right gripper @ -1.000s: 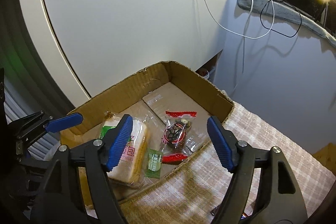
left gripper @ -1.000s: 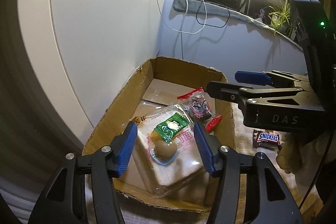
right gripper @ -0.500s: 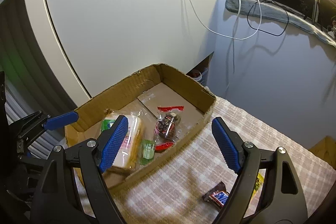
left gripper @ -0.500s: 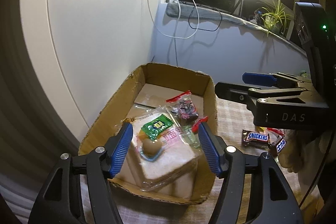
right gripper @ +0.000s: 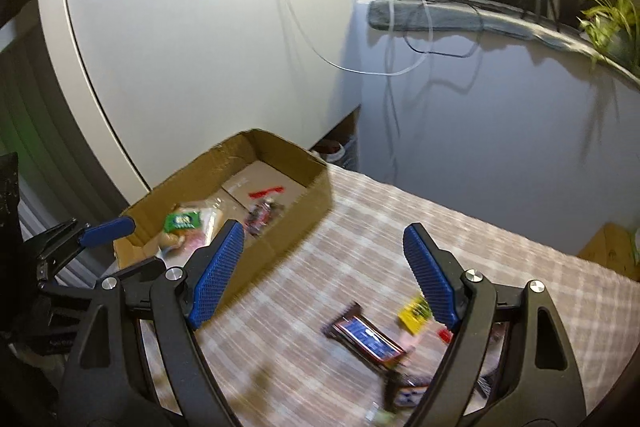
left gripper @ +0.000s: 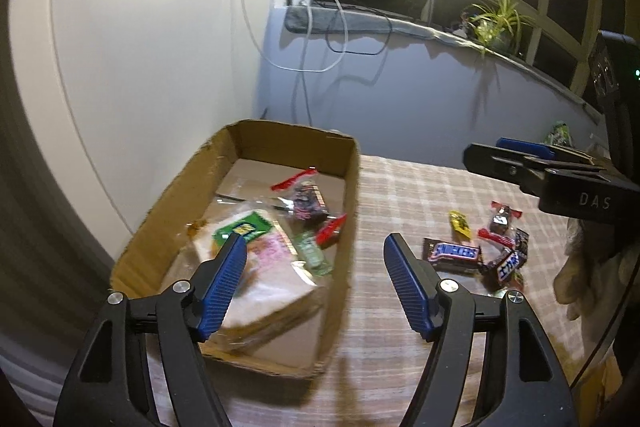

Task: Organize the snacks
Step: 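Grasp the Snickers bar with the left tool while the right tool grasps the black candy packet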

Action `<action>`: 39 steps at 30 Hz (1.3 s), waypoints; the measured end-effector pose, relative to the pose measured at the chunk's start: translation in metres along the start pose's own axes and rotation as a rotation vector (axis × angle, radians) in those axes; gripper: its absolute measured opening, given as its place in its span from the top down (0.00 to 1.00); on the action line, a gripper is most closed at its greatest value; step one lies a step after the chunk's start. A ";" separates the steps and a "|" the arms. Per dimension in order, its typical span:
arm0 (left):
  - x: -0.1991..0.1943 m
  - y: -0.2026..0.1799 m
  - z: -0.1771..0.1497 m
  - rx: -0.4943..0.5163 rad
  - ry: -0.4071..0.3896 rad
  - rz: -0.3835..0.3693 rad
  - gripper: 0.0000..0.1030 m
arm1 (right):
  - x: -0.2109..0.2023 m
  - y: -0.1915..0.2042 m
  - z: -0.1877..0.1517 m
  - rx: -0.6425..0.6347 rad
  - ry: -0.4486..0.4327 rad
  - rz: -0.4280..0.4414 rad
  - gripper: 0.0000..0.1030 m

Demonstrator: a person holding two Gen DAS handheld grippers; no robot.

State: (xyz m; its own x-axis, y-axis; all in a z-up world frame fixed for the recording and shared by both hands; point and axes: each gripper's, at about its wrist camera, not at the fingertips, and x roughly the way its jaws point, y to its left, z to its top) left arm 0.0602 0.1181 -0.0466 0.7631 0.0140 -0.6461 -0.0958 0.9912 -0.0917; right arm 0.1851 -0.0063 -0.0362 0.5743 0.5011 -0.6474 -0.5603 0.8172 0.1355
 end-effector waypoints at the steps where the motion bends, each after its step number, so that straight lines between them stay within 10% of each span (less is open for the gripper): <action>1: 0.001 -0.004 0.000 0.005 0.001 -0.008 0.31 | -0.004 -0.007 -0.003 0.006 0.008 -0.011 0.18; 25: 0.041 -0.093 -0.021 0.084 0.146 -0.198 0.31 | -0.051 -0.142 -0.087 0.144 0.148 -0.176 0.20; 39: 0.088 -0.101 -0.027 -0.007 0.300 -0.309 0.38 | -0.010 -0.160 -0.119 0.250 0.310 -0.054 0.53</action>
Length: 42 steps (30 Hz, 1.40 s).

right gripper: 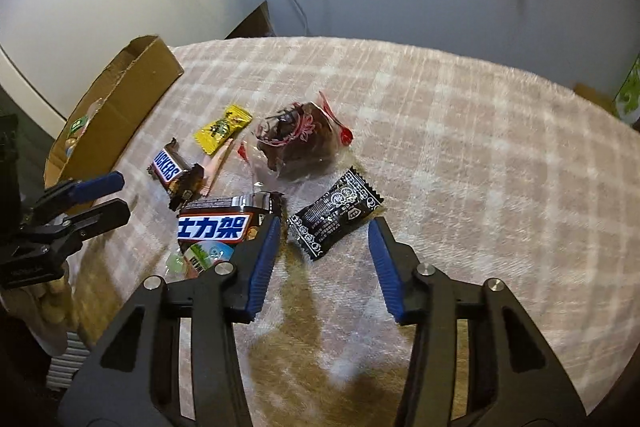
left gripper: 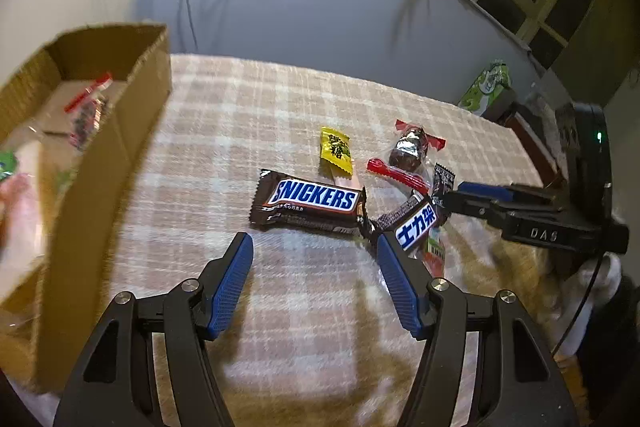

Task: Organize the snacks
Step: 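Grasp the Snickers bar with the left tool while the right tool grasps the black candy packet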

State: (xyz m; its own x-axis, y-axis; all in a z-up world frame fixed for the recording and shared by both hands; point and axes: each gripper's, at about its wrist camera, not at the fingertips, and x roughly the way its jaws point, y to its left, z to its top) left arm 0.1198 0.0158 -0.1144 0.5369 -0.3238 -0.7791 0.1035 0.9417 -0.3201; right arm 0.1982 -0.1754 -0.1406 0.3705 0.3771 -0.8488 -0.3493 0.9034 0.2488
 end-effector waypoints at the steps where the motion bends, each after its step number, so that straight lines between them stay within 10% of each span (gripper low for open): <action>1: 0.004 0.002 0.002 -0.011 0.010 -0.011 0.38 | 0.002 -0.001 0.000 0.014 0.001 0.007 0.53; 13: 0.026 0.012 0.020 -0.086 0.043 -0.050 0.38 | 0.019 0.012 0.017 0.012 -0.023 -0.032 0.53; 27: 0.049 -0.024 0.028 0.112 0.030 0.139 0.39 | 0.024 0.020 0.018 -0.145 -0.018 -0.178 0.72; 34: 0.056 -0.032 0.030 0.179 0.013 0.216 0.74 | 0.021 0.015 0.014 -0.159 -0.020 -0.188 0.72; 42: 0.039 -0.012 0.022 0.126 -0.014 0.198 0.74 | 0.012 0.007 0.008 -0.111 -0.042 -0.147 0.73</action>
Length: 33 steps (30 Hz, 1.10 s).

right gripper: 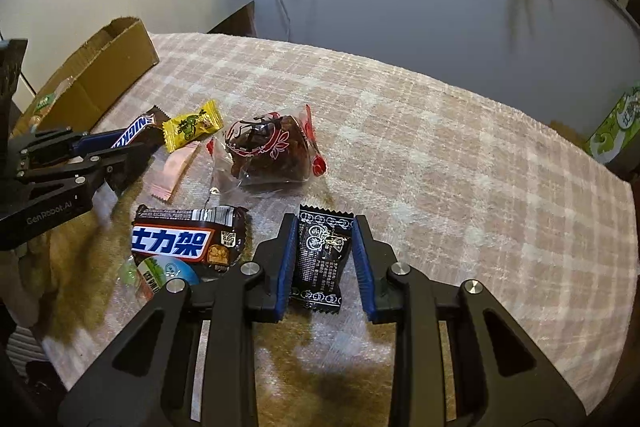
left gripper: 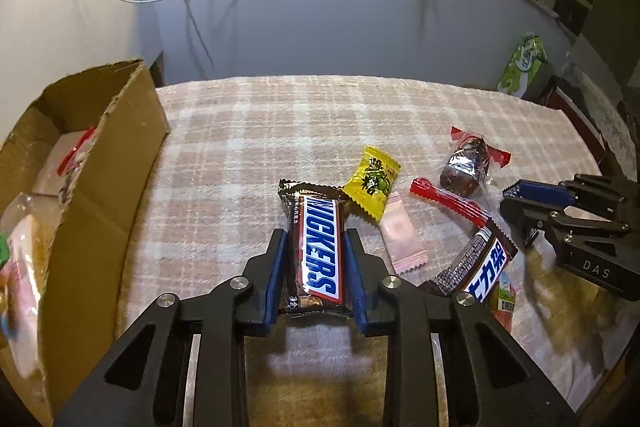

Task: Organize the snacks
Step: 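Grasp the Snickers bar with the left tool while the right tool grasps the black candy packet, then carry the Snickers bar and black packet to the box and release them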

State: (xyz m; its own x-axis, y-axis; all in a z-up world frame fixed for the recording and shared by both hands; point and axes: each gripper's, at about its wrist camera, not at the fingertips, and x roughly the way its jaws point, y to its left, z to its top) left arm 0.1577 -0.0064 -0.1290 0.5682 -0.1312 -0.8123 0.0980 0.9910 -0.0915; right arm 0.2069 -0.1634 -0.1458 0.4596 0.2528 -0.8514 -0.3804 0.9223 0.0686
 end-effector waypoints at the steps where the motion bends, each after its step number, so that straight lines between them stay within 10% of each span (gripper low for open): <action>1: -0.002 0.000 -0.001 -0.002 -0.004 -0.002 0.74 | -0.001 0.000 -0.001 0.007 -0.002 0.002 0.73; 17: -0.057 0.015 -0.012 -0.059 -0.114 -0.019 0.74 | -0.057 0.011 -0.009 0.031 -0.106 0.026 0.73; 33: -0.114 0.072 -0.021 -0.131 -0.223 0.058 0.74 | -0.079 0.106 0.045 -0.099 -0.225 0.132 0.73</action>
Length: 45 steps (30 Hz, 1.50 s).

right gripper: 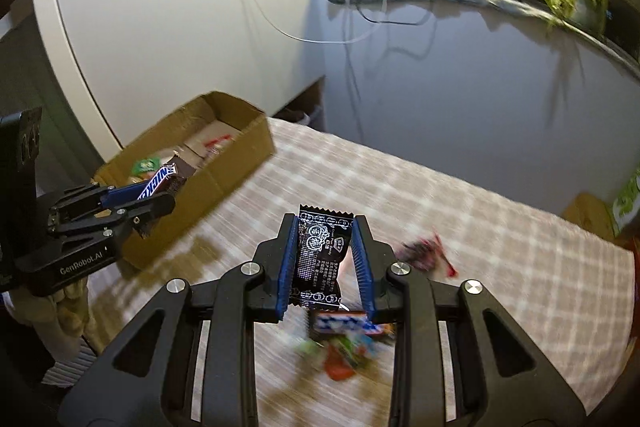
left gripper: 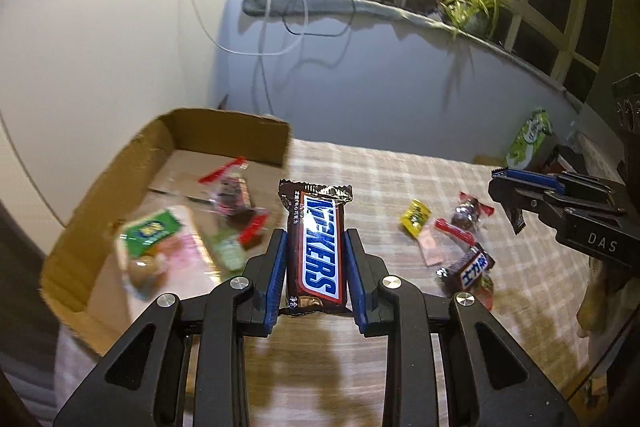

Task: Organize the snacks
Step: 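Carry the Snickers bar and black packet to the box and release them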

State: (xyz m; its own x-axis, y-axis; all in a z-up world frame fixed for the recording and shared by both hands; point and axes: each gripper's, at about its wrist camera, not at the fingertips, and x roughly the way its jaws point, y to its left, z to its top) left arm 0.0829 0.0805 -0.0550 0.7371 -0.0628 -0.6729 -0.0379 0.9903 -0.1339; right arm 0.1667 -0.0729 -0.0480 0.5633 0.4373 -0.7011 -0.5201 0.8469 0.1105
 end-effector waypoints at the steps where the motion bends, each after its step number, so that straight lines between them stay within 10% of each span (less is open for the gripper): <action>1: -0.002 0.004 0.001 -0.004 -0.005 0.005 0.74 | 0.003 0.004 0.002 -0.006 -0.002 0.005 0.73; 45: -0.004 0.127 0.003 -0.144 -0.032 0.158 0.74 | 0.158 0.161 0.107 -0.177 0.068 0.232 0.73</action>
State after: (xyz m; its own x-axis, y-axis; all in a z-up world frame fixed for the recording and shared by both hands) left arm 0.0778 0.2065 -0.0672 0.7350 0.0982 -0.6709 -0.2488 0.9595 -0.1322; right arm 0.2412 0.1649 -0.0656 0.3755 0.5867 -0.7175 -0.7368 0.6586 0.1530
